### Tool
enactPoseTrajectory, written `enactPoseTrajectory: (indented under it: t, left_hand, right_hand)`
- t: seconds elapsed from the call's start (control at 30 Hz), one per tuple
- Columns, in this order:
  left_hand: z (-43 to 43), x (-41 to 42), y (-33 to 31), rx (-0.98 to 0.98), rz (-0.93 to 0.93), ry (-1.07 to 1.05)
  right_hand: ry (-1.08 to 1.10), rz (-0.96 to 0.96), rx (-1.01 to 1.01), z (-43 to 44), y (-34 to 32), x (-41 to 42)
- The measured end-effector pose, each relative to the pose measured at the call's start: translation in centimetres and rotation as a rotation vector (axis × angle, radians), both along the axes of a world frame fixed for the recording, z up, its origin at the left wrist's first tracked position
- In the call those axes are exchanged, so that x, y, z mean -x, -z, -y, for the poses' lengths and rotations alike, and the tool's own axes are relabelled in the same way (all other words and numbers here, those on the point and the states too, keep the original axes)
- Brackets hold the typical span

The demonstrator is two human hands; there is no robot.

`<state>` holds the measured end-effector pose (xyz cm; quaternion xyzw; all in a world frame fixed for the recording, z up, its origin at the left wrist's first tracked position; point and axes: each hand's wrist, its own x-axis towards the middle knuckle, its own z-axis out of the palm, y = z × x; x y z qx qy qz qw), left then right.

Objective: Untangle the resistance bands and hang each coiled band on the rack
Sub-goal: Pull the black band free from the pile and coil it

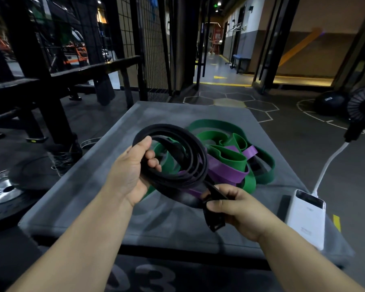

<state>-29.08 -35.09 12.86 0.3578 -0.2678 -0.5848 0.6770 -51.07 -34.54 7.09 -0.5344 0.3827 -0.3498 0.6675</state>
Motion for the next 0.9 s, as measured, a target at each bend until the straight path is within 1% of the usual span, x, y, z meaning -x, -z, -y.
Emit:
enactPoseTrajectory:
  t: [0.1,0.23,0.33,0.5,0.67,0.7,0.77,0.83,0.9]
  left_hand:
    - [0.1,-0.3,0.1,0.004,0.008,0.011]
    - [0.1,-0.4,0.2,0.005,0.021,0.015]
    - [0.1,-0.3,0.2,0.005,0.027,0.014]
    - [0.1,-0.2,0.3,0.002,0.034,0.015]
    - [0.0,0.0,0.5,-0.001,0.048,0.027]
    - [0.0,0.0,0.6,0.001,0.05,0.028]
    - [0.0,0.0,0.5,0.008,0.049,0.025]
    - [0.0,-0.1,0.3,0.014,0.046,0.014]
    - [0.1,-0.6,-0.1,0.022,0.053,-0.014]
  right_hand:
    - [0.07,0.09,-0.012,0.0,-0.2,-0.2]
    - [0.173,0.224,-0.112,0.3,0.0,-0.1]
    - [0.211,0.301,-0.161,0.6,-0.1,0.4]
    - [0.257,0.55,-0.312,0.5,0.3,0.4]
    - [0.404,0.7,-0.417,0.5,-0.6,0.2]
    - [0.409,0.694,-0.421,0.5,-0.8,0.3]
    - [0.383,0.599,-0.41,0.5,-0.9,0.3]
    - [0.386,0.461,-0.348,0.6,-0.7,0.4]
    - [0.406,0.277,-0.221,0.9,-0.6,0.7]
